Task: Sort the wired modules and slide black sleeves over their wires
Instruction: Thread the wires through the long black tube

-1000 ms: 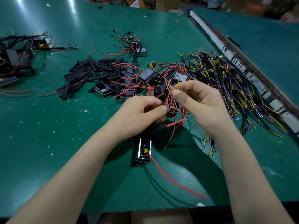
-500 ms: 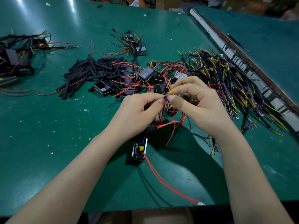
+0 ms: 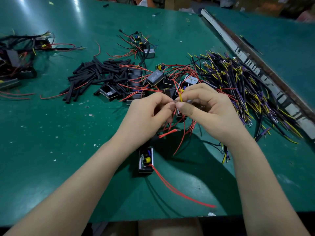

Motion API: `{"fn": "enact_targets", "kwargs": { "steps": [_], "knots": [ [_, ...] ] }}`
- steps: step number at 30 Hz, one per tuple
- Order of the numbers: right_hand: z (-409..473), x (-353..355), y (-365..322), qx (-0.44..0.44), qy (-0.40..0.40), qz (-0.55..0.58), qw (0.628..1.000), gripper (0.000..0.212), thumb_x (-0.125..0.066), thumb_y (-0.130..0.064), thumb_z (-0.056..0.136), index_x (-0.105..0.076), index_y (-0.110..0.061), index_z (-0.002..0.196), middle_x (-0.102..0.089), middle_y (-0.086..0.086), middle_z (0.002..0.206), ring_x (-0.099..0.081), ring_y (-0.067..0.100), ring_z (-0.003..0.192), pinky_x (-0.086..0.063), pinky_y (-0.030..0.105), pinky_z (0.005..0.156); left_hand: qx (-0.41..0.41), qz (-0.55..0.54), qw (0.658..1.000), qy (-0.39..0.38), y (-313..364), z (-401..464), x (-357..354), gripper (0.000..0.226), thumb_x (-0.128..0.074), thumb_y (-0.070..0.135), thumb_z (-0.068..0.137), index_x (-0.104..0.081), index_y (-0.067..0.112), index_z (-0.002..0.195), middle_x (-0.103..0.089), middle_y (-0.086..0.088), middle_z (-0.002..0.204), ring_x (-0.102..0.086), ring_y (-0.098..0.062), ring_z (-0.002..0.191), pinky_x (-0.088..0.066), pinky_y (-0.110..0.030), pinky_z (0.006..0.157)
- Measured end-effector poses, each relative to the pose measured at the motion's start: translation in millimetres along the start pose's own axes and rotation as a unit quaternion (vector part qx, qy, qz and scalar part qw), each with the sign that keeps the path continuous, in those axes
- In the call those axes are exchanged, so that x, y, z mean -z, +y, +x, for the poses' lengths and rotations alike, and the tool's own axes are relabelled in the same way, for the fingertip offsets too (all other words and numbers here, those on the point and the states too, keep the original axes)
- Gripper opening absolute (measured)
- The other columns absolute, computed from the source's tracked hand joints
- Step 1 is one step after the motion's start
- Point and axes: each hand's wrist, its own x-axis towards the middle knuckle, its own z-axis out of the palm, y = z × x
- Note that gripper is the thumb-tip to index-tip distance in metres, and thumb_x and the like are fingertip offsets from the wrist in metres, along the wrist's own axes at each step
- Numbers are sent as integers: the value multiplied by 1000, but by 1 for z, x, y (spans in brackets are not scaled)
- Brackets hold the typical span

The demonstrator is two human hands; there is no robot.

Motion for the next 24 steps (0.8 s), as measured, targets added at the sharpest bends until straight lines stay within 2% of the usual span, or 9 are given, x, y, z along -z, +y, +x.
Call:
{"fn": "enact_targets", "kwargs": {
  "steps": [5,6,7,9,10,12,14,19,24],
  "knots": [
    [0,1,-2,19,-13,-12,1000,15,-71,-15,81,-66,-25,90,-61,13,92,-62,29,87,-50,47,81,-36,69,995,-60,2,-1,-1,13,-57,20,93,-58,24,81,-59,14,55,-52,7,52,-38,-10,54],
    [0,2,-3,5,-12,12,1000,12,-70,-16,80,-67,-23,90,-63,15,90,-62,31,84,-51,45,78,-43,58,995,-70,2,-2,-1,15,-57,21,94,-57,25,80,-60,13,58,-53,6,53,-40,-12,56],
    [1,3,-4,-16,-11,50,999,10,-70,-16,80,-68,-20,89,-66,10,86,-63,26,78,-53,38,72,-49,40,995,-79,2,-2,-1,16,-56,23,94,-55,28,78,-62,12,60,-54,4,54,-43,-15,58],
    [1,4,-4,-61,-18,123,990,9,-69,-13,80,-67,-13,89,-66,-8,69,-58,3,60,-45,13,56,-59,10,994,-86,4,-3,-1,16,-52,28,91,-52,33,76,-63,12,63,-55,1,55,-45,-18,59],
    [0,3,-4,-84,-18,144,986,9,-69,-15,81,-68,-13,90,-64,-11,62,-53,-1,53,-39,9,50,-60,-6,995,-85,4,-3,-2,14,-51,28,90,-52,34,77,-63,12,63,-56,0,55,-45,-18,59],
    [0,3,-1,-122,-13,163,979,15,-69,-28,78,-70,-18,90,-60,-11,60,-47,0,52,-34,11,45,-53,-46,995,-71,3,-3,-4,16,-53,22,92,-53,33,81,-63,12,63,-56,-2,56,-46,-16,60],
    [0,2,1,-128,-14,182,975,19,-68,-34,77,-72,-20,89,-59,-7,64,-49,4,56,-35,14,45,-45,-67,995,-52,1,-2,-5,20,-55,16,94,-54,31,82,-63,13,63,-58,-3,57,-46,-16,61],
    [3,1,-1,-142,-5,290,946,12,-68,-19,79,-78,-23,81,-67,-5,74,-56,3,59,-41,15,48,-44,-80,995,-34,-1,-2,-7,14,-51,20,94,-52,29,83,-62,10,63,-57,-5,57,-47,-19,62],
    [4,-8,0,-130,24,279,951,11,-64,-17,76,-68,-15,86,-66,-8,69,-55,4,59,-43,15,50,-30,-100,994,-22,-1,-2,-7,20,-53,13,95,-54,27,82,-61,10,64,-57,-5,56,-47,-18,61]
  ]
}}
